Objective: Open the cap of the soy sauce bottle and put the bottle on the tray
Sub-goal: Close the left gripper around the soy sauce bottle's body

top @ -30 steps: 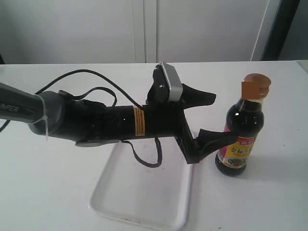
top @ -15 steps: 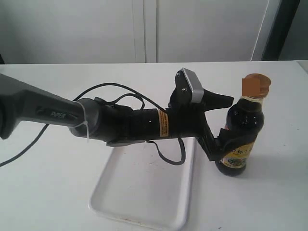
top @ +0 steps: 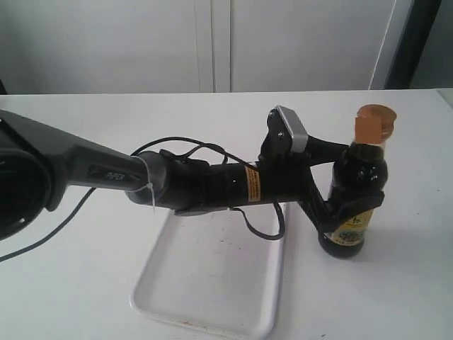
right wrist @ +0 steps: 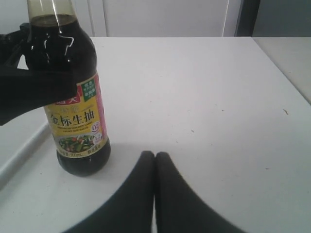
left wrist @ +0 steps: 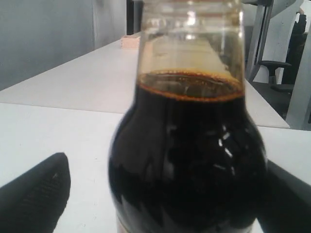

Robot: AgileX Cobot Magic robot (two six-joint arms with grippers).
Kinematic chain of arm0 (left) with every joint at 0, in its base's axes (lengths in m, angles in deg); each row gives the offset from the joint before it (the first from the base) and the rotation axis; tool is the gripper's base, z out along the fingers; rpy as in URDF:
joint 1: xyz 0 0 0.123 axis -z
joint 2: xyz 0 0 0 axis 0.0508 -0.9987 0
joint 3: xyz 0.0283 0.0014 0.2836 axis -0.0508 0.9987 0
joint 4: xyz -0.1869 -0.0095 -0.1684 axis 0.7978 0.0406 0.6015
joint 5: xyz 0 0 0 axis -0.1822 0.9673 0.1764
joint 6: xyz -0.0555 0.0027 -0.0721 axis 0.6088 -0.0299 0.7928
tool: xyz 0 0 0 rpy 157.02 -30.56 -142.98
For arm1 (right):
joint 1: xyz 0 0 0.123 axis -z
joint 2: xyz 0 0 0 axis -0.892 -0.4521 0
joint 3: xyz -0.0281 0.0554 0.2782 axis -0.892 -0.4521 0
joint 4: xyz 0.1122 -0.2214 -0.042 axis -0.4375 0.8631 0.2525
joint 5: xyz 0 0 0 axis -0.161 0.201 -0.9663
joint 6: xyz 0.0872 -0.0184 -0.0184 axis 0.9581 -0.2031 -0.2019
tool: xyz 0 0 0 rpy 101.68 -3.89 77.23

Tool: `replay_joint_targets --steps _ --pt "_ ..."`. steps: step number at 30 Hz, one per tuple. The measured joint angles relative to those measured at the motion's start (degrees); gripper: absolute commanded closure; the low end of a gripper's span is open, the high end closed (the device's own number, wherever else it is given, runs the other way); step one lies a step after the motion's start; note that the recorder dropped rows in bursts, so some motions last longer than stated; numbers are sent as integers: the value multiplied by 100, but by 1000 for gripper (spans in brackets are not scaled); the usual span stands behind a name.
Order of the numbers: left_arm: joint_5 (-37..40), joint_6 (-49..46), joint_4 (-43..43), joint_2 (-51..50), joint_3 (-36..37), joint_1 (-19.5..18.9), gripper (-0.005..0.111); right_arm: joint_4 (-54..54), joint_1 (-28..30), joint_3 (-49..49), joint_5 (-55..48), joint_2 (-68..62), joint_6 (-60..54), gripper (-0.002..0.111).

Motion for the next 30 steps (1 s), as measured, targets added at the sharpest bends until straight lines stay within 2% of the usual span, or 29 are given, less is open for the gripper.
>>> replay_joint_targets --steps 10,17,22,30 --pt "118 97 14 -270 -294 22 11 0 0 0 0 0 0 108" --pt "388 -35 72 -275 -344 246 12 0 0 0 0 0 0 108" --pt "457 -57 96 -275 -344 274 20 0 0 0 0 0 0 108" --pt "493 -123 261 -275 -344 296 20 0 0 0 0 0 0 108"
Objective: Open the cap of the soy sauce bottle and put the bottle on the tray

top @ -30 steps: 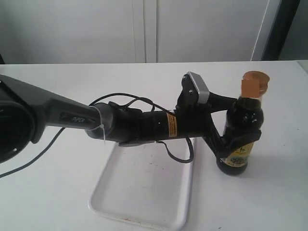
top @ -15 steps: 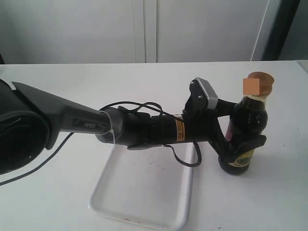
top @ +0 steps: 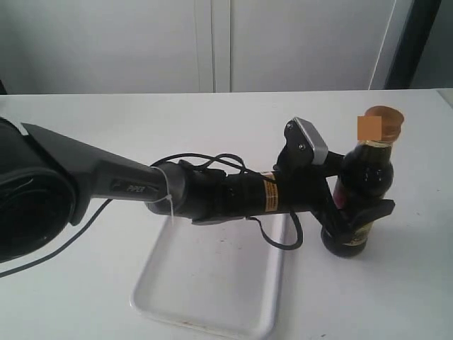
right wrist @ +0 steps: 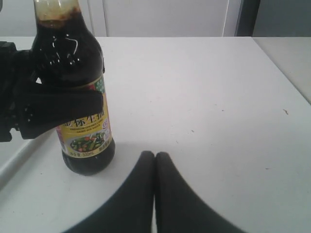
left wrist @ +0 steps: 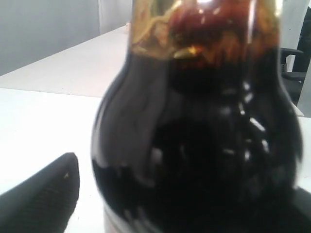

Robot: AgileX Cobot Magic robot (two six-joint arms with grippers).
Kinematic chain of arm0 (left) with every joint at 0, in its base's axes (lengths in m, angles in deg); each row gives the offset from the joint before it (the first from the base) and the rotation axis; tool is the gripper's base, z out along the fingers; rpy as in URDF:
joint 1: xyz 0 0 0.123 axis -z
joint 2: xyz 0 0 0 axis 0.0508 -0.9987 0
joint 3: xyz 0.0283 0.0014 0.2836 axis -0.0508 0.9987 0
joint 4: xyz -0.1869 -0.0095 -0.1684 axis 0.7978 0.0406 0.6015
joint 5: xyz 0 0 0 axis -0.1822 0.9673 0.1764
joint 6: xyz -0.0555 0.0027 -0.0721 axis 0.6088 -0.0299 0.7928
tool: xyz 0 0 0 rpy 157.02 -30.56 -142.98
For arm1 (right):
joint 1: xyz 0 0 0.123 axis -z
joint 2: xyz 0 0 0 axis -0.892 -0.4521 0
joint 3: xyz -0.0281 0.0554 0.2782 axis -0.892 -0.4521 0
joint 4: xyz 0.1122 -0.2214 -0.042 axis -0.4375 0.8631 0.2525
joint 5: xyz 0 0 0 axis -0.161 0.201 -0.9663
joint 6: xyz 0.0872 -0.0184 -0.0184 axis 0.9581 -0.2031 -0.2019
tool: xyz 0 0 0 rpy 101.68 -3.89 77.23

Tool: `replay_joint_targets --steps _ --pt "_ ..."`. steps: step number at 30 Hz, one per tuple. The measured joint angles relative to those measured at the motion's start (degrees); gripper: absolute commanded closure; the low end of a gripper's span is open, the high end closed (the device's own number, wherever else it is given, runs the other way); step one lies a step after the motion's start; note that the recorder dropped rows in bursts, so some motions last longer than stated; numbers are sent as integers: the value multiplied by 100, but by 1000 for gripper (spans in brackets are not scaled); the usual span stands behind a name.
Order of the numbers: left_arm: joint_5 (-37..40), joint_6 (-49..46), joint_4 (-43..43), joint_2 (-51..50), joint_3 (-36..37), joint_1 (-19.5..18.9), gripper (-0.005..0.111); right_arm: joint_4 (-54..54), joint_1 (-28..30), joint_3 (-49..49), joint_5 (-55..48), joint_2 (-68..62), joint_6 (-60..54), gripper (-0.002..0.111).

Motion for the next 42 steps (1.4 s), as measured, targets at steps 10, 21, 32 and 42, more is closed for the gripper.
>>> replay_joint_targets --steps 10,21,32,42 --pt "21 -84 187 0 0 38 20 0 0 0 0 0 0 108" --pt "64 -122 227 -130 -102 48 21 0 0 0 0 0 0 108" --pt "83 -155 237 -173 -127 116 85 0 0 0 0 0 0 108" --pt "83 -165 227 -173 -127 116 107 0 0 0 0 0 0 108"
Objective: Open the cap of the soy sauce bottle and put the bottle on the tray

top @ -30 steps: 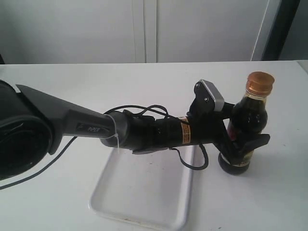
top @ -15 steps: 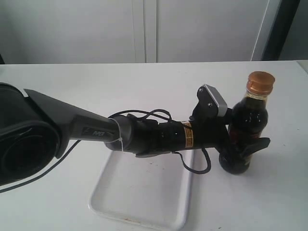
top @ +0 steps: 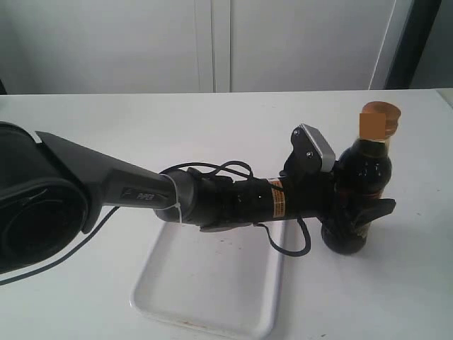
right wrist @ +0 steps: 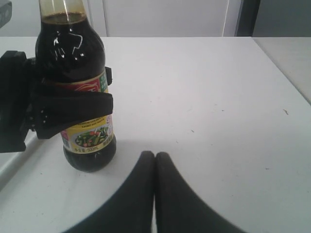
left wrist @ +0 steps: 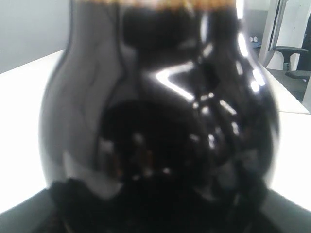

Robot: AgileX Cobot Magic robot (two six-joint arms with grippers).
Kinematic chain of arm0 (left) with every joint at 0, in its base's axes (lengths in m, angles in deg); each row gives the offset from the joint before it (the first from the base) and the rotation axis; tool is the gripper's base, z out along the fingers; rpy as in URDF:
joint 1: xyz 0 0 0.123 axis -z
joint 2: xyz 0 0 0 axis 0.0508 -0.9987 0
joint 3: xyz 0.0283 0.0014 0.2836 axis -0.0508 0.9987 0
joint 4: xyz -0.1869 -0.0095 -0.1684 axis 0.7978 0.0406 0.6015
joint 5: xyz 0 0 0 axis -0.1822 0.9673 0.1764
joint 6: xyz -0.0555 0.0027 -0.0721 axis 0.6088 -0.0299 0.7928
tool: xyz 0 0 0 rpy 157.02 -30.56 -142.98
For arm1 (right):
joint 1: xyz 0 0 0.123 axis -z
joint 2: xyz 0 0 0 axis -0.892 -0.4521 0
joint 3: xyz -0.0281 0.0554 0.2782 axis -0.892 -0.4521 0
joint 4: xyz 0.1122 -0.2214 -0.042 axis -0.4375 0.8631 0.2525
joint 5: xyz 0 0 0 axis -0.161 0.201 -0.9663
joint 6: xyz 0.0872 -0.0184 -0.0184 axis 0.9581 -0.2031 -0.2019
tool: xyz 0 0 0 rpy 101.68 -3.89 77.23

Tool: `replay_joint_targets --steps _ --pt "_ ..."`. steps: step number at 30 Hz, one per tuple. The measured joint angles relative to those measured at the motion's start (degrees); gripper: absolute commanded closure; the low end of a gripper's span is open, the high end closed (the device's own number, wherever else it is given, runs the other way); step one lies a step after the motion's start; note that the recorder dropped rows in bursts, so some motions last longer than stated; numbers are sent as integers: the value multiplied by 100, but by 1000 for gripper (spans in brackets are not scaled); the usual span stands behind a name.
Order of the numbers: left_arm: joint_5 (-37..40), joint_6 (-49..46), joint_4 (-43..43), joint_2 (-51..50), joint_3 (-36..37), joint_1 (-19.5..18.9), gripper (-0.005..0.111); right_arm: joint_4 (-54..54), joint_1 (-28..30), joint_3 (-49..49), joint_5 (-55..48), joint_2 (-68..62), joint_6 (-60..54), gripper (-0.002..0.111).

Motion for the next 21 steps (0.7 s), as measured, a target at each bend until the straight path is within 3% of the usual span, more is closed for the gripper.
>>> replay_joint_targets --steps 21 --pt "0 10 -28 0 0 0 107 94 0 0 37 0 -34 108"
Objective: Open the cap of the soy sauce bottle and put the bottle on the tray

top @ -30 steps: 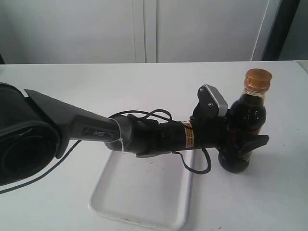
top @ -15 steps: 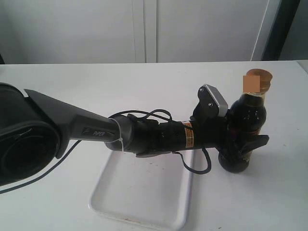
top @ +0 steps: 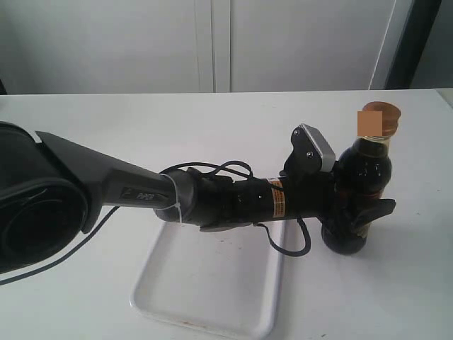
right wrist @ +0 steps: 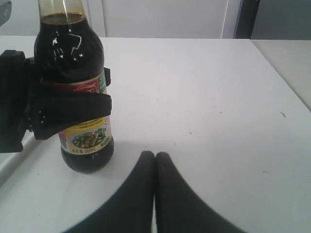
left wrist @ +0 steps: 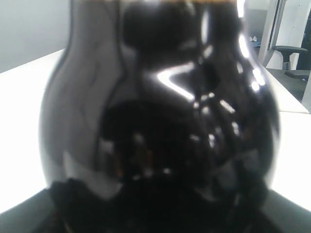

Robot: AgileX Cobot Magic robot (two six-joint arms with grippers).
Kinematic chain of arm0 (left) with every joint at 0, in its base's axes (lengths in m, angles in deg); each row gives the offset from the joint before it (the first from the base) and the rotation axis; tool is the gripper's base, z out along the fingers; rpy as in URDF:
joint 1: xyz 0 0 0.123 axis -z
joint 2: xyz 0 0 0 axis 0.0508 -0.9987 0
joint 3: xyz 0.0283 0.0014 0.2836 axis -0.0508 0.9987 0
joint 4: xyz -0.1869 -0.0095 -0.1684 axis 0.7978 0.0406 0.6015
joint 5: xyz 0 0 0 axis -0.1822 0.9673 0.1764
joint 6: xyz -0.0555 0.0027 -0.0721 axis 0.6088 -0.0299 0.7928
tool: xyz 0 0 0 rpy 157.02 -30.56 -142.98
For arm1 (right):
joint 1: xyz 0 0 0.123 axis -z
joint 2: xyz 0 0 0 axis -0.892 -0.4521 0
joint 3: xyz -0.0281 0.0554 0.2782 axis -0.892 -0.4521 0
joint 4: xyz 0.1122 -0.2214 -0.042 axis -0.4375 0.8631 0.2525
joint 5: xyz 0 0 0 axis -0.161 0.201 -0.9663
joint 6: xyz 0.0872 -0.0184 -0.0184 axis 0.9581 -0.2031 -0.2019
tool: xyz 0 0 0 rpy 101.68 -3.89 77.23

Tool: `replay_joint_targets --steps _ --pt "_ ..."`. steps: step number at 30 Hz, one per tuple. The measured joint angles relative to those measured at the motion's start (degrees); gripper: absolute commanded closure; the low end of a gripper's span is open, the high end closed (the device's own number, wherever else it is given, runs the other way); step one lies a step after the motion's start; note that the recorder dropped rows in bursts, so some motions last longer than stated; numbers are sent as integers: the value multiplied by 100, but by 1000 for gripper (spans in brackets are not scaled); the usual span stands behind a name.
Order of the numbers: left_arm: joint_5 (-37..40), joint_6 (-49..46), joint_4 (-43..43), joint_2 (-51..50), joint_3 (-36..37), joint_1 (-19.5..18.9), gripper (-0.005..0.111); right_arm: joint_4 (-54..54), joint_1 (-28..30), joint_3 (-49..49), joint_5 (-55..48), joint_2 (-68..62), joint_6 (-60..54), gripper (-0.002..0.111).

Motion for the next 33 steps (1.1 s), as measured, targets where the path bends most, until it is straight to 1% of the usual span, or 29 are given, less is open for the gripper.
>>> replay_joint_targets --steps 4,15,18,22,26,28,33 --pt "0 0 0 0 0 0 107 10 0 0 312 0 0 108" --pt "0 0 0 0 0 0 107 21 0 0 2062 0 0 108" --pt "0 0 0 0 0 0 107 21 0 0 2356 0 93 108" --pt "0 0 0 0 0 0 107 21 0 0 2670 0 551 108" --pt "0 0 0 0 0 0 107 21 0 14 2902 -41 665 108" --pt "0 12 0 0 0 0 107 21 0 197 3085 -329 687 108" --pt "0 12 11 0 0 0 107 21 0 1186 3618 -1735 699 108"
